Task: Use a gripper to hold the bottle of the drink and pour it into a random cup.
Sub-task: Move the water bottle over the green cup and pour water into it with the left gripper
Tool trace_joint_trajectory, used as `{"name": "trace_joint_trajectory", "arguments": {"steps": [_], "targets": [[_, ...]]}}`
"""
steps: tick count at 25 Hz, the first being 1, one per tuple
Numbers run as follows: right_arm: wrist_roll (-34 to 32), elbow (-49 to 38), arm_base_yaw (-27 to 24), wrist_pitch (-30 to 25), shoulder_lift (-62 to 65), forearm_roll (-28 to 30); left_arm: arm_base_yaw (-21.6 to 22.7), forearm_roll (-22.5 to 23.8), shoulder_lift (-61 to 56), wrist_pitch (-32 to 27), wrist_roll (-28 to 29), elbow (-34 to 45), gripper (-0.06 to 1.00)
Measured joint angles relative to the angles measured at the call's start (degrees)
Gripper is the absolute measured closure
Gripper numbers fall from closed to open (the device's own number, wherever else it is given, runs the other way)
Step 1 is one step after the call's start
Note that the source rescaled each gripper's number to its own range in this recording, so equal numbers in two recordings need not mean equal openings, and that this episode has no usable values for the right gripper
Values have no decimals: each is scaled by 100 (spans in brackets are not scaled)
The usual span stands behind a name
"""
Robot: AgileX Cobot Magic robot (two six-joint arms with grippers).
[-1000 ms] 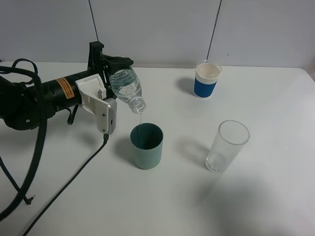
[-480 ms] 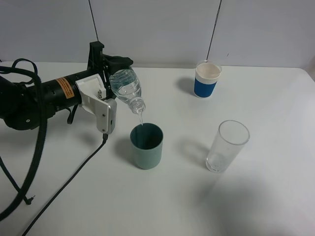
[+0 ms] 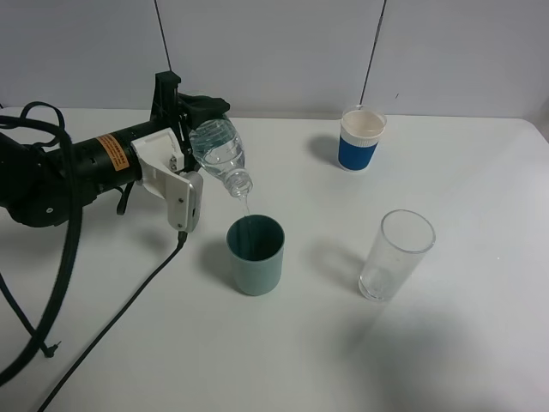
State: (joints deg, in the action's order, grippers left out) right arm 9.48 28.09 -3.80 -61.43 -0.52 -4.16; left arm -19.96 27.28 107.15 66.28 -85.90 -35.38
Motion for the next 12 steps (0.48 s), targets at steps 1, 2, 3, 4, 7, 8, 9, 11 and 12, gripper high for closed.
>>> {"name": "trace_joint_trajectory", "arguments": {"steps": [1, 2, 3, 4, 7, 8, 9, 11, 12], "targets": [[0, 0, 0, 0, 0, 0, 0, -5, 0, 0, -5, 0, 88], [0, 0, 0, 0, 0, 0, 0, -5, 0, 0, -5, 0, 88], [0, 0, 0, 0, 0, 0, 0, -5, 0, 0, -5, 0, 88], [0, 0, 0, 0, 0, 0, 0, -5, 0, 0, -5, 0, 88], [0, 0, 0, 0, 0, 0, 0, -12, 0, 7, -5, 25, 88], [0, 0, 0, 0, 0, 0, 0, -14, -5, 7, -5, 46, 88], [0, 0, 0, 0, 0, 0, 0, -14, -5, 1, -5, 58, 88], [0, 0, 0, 0, 0, 0, 0, -18, -5, 1, -5, 57, 88], [0, 0, 0, 0, 0, 0, 0, -18, -11, 1, -5, 57, 88]]}}
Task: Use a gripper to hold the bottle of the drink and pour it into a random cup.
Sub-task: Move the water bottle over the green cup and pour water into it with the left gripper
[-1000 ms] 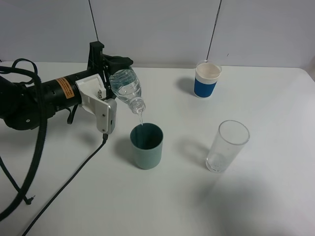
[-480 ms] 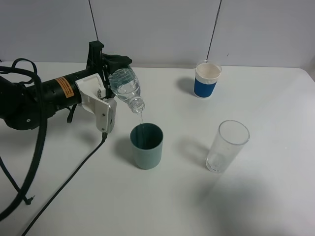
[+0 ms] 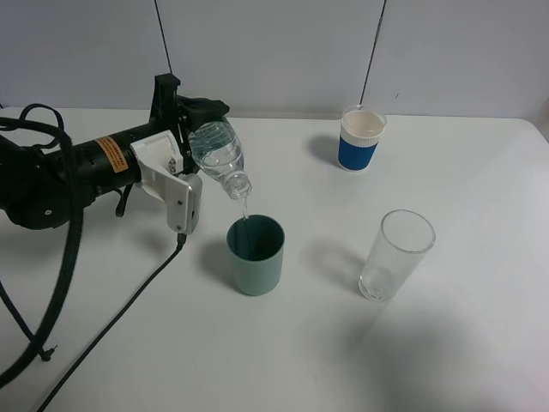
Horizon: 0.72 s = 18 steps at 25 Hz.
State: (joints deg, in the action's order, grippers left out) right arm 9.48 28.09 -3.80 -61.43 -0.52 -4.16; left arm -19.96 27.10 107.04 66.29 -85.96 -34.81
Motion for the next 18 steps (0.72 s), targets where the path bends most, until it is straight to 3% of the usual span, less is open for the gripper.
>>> {"name": "trace_joint_trajectory", "arguments": {"steps": [18], "targets": [[0, 0, 0, 0, 0, 0, 0, -2, -6, 5, -1, 0, 88]]}}
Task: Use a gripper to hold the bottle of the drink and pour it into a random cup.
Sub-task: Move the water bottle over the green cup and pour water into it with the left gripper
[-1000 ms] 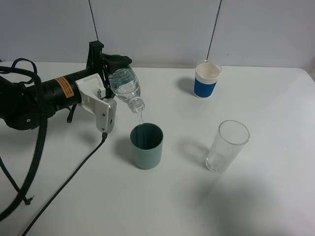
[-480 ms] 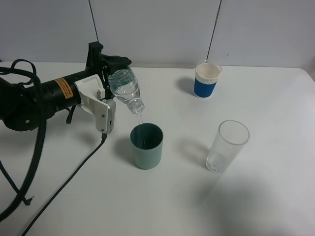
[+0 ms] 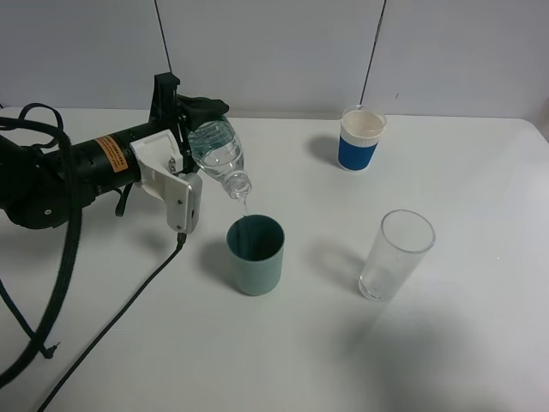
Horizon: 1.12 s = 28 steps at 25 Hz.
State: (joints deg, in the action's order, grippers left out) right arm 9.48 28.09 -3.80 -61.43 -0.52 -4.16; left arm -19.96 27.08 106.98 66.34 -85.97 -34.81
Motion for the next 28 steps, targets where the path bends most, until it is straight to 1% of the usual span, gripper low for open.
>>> {"name": "trace_joint_trajectory", "arguments": {"steps": [28], "targets": [[0, 0, 0, 0, 0, 0, 0, -5, -52, 40, -65, 65, 88]]}}
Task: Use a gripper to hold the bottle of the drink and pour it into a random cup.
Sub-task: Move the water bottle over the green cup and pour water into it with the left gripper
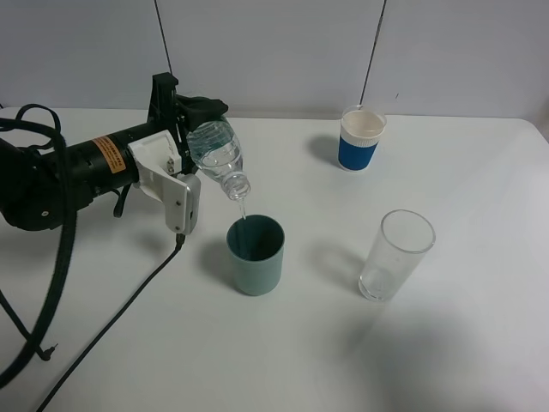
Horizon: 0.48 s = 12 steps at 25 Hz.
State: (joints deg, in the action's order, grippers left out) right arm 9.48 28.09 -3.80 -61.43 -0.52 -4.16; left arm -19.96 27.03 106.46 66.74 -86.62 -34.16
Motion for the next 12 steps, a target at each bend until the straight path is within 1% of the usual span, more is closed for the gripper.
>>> {"name": "trace_joint_trajectory", "arguments": {"steps": [12], "targets": [[0, 0, 0, 0, 0, 0, 0, -33, -61, -20, -38, 0, 88]]}}
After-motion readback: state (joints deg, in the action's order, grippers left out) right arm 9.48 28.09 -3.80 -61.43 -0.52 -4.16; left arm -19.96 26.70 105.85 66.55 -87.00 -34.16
